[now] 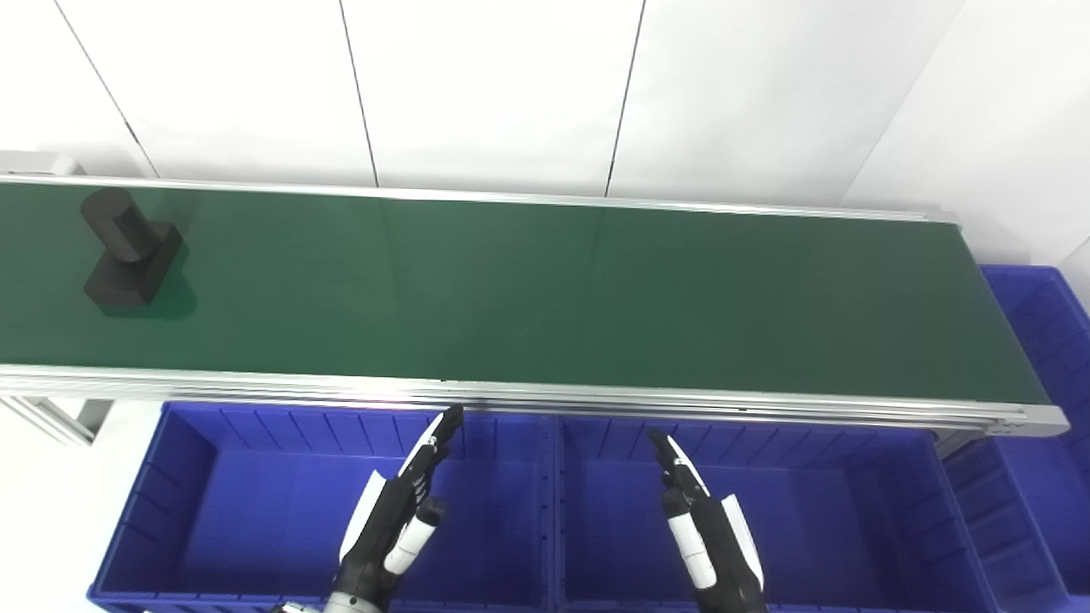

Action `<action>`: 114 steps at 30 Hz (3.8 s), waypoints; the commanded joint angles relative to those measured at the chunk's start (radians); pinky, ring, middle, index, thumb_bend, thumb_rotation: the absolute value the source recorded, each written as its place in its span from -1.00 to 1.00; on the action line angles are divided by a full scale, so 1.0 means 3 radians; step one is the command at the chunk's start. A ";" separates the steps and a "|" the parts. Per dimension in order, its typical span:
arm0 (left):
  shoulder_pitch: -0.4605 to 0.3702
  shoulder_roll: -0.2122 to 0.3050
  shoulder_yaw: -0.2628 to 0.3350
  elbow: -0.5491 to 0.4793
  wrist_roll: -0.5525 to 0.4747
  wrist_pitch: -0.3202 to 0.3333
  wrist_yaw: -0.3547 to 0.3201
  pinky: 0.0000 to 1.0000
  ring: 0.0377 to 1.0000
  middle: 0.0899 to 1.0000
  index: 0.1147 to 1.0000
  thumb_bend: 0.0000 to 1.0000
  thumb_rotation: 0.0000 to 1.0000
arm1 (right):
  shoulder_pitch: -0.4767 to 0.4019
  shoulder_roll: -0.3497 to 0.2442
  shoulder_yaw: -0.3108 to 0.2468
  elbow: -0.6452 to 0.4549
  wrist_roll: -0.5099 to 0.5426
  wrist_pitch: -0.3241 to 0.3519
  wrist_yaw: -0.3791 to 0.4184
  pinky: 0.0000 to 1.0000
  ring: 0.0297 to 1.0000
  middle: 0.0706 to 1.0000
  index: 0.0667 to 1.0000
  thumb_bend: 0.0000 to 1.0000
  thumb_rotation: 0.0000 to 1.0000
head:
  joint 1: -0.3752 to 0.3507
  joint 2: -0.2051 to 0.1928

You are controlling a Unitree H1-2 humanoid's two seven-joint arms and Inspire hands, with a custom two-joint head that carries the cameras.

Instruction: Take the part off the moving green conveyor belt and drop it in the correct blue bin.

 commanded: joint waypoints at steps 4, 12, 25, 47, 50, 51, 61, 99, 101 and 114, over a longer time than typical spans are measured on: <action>-0.0058 -0.0015 -0.0035 -0.0048 -0.0038 -0.0141 0.0075 0.97 0.97 0.93 0.89 0.63 1.00 | -0.0040 0.0023 -0.0049 0.0011 0.0054 -0.0387 -0.0033 0.99 0.97 0.92 0.87 0.47 0.99 | 0.0049 -0.0032; -0.0071 0.0008 -0.0056 -0.0008 -0.0082 -0.0142 0.0128 0.94 0.94 0.91 0.89 0.63 1.00 | -0.0036 0.0053 -0.0051 0.0058 0.0001 -0.0488 -0.0053 1.00 0.99 0.94 0.87 0.50 0.98 | 0.0055 -0.0111; 0.0009 0.0089 -0.0155 -0.0199 -0.0101 -0.0143 0.0213 0.91 0.92 0.89 0.87 0.63 1.00 | 0.0047 0.0082 -0.0044 -0.0026 -0.0034 -0.0658 -0.0084 0.97 0.96 0.92 0.86 0.55 0.95 | 0.0087 -0.0097; 0.0187 0.0129 -0.0170 -0.0445 -0.0279 -0.0141 0.0105 0.91 0.93 0.92 0.89 0.65 1.00 | 0.0174 0.0133 0.0029 -0.0209 0.0014 -0.0805 -0.0084 0.99 0.96 0.91 0.88 0.52 0.85 | 0.0104 -0.0231; 0.0188 0.0138 -0.0171 -0.0435 -0.0266 -0.0143 0.0094 0.92 0.94 0.93 0.90 0.64 1.00 | 0.0165 0.0120 0.0028 -0.0179 0.0013 -0.0823 -0.0077 1.00 0.95 0.89 0.89 0.54 0.84 | 0.0104 -0.0231; 0.0184 0.0141 -0.0171 -0.0426 -0.0258 -0.0143 0.0093 0.92 0.94 0.93 0.90 0.63 1.00 | 0.0156 0.0114 0.0029 -0.0166 0.0012 -0.0835 -0.0073 1.00 0.95 0.89 0.89 0.52 0.84 | 0.0103 -0.0235; 0.0122 0.0126 -0.0155 -0.0328 -0.0206 -0.0143 0.0130 0.88 0.92 0.90 0.87 0.66 1.00 | 0.0104 0.0103 0.0017 -0.0113 0.0005 -0.0830 -0.0070 0.95 0.94 0.90 0.86 0.49 0.82 | 0.0110 -0.0269; 0.0044 0.0184 -0.0417 -0.0146 -0.0057 -0.0143 0.0409 0.89 0.90 0.88 0.86 0.72 0.98 | 0.0106 -0.0028 -0.0027 -0.0030 0.0037 -0.0907 -0.0034 0.93 0.92 0.90 0.89 0.46 0.85 | 0.0752 -0.0558; 0.0015 0.0183 -0.0462 -0.0101 -0.0034 -0.0143 0.0452 0.87 0.89 0.87 0.85 0.76 0.98 | 0.0101 -0.0064 -0.0037 0.0003 0.0051 -0.0927 -0.0030 0.93 0.93 0.91 0.90 0.46 0.87 | 0.0889 -0.0630; -0.0062 0.0133 -0.0587 0.0100 -0.0111 -0.0143 0.0576 0.77 0.80 0.78 0.75 0.66 0.66 | 0.0047 -0.0137 -0.0048 0.0162 0.0136 -0.0971 -0.0100 1.00 1.00 1.00 0.95 0.41 1.00 | 0.1194 -0.1034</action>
